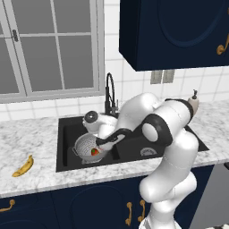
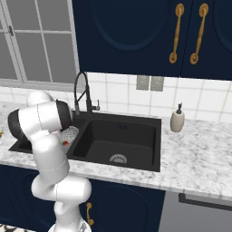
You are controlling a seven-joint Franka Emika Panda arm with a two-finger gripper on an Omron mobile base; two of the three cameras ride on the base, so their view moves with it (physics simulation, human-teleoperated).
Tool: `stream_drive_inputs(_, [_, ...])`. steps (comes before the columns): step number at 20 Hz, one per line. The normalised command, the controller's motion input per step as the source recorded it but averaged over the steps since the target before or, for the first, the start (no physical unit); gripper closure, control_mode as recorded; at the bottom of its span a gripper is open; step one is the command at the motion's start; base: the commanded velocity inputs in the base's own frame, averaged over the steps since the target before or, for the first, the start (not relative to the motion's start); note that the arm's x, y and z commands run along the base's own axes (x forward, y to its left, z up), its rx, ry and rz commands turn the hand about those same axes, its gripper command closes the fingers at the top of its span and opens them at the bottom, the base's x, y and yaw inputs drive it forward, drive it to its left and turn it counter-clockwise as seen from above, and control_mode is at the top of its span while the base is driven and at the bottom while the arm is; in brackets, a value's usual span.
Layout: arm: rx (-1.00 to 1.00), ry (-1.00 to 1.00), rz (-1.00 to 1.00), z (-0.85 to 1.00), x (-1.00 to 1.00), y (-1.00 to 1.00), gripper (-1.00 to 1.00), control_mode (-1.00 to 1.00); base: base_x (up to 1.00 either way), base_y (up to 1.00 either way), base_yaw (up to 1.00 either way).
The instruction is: Put the colander in the sink, put the pear, mango, banana in the colander, and turn on the sink faucet and pour water over the colander.
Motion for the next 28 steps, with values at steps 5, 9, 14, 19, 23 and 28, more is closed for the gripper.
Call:
stream_drive_inputs(5, [0.03,0.02,0.00,-0.36,0.11,0.26,1.00,-1.00,0.00,0.00,0.00])
stream_drive_inputs(9, [0.00,0.03,-0.01,-0.18,0.01,0.70,1.00,-1.00,0.00,0.00,0.00])
stream_drive_inputs(14, [0.00,0.01,0.00,-0.40,0.14,0.17,1.00,-1.00,0.00,0.00,0.00])
stream_drive_inputs(19, [0.00,0.02,0.00,-0.67,0.27,0.00,1.00,-1.00,0.00,0.00,0.00])
stream_drive_inputs(23, [0.00,0.01,0.00,-0.79,0.10,-0.01,1.00,-1.00,0.00,0.00,0.00])
stream_drive_inputs(28, [0.00,0.03,0.00,-0.84,0.20,-0.03,1.00,-1.00,0.00,0.00,0.00])
